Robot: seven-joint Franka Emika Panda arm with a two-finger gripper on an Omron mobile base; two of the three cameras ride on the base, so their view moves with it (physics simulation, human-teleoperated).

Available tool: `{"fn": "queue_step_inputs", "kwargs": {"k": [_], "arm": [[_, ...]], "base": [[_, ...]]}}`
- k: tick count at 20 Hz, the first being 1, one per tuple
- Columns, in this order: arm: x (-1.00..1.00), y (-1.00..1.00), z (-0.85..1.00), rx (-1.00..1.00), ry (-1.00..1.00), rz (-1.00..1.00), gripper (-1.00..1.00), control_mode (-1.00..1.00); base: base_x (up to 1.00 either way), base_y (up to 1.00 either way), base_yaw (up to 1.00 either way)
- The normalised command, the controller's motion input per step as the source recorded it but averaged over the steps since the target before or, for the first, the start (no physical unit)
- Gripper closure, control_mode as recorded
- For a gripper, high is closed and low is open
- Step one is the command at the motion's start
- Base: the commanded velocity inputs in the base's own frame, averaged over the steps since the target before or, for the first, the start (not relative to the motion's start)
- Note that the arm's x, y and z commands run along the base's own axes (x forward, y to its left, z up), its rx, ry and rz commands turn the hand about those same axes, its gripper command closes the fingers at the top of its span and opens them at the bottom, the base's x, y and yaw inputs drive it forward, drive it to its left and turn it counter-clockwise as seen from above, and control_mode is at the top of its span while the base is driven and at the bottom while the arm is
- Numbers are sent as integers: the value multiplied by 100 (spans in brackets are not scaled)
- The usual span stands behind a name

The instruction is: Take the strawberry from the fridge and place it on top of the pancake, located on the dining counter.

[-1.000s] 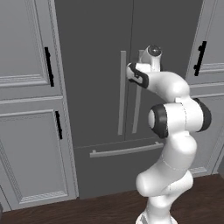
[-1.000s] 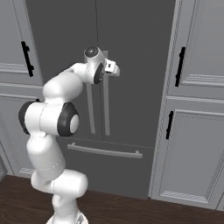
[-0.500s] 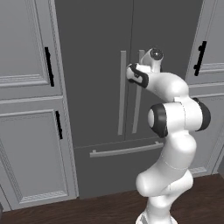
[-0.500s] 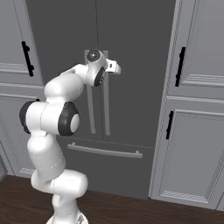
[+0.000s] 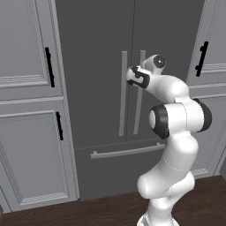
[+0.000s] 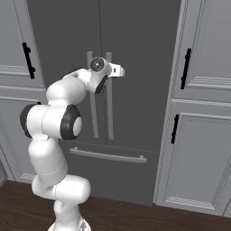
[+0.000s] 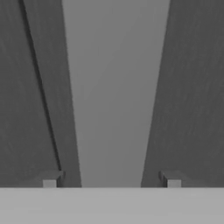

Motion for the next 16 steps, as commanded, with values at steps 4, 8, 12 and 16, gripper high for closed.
{"fn": "queue_step_inputs", "kwargs": {"k": [4,8,12,16], "arm": [[6,-1,0,0,6,1,100,-100],[-82,-19,0,0,0,0,100,-100],[-100,-83,-12,3,3,0,100,-100],[-98,-90,-19,1,5,0,100,-100]], "base": [[0,0,0],[0,0,0],[0,0,0],[0,0,0]]}}
